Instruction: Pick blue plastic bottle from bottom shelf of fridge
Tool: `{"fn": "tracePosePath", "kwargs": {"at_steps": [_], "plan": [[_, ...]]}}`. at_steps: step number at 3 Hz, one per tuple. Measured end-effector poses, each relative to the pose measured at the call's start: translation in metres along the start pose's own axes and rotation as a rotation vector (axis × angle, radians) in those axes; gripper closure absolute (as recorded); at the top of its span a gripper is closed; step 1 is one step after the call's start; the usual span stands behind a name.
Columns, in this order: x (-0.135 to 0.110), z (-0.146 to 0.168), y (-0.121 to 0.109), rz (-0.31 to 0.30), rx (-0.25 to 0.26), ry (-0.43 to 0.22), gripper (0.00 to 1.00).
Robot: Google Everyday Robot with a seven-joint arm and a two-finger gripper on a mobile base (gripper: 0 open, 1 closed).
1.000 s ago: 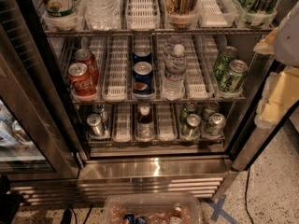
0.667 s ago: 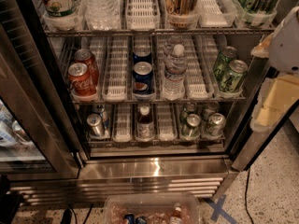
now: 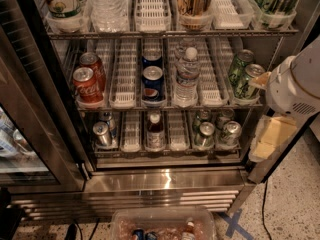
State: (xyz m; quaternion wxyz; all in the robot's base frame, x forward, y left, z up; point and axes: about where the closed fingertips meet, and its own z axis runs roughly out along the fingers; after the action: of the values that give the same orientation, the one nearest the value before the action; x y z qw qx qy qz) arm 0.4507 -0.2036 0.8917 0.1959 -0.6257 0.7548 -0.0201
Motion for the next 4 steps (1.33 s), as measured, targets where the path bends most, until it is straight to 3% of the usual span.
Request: {"fn": "tracePosePath", "kwargs": {"at_steps": [1, 2, 4], "plan": [[0.000, 0.000, 0.000, 0.000, 0.000, 0.000, 0.00], [-0.005, 0.022, 0.011, 0.025, 0.012, -0.050, 0.00], [-0.035, 0.123, 0.047, 0.048, 0.008, -0.236, 0.00]]}}
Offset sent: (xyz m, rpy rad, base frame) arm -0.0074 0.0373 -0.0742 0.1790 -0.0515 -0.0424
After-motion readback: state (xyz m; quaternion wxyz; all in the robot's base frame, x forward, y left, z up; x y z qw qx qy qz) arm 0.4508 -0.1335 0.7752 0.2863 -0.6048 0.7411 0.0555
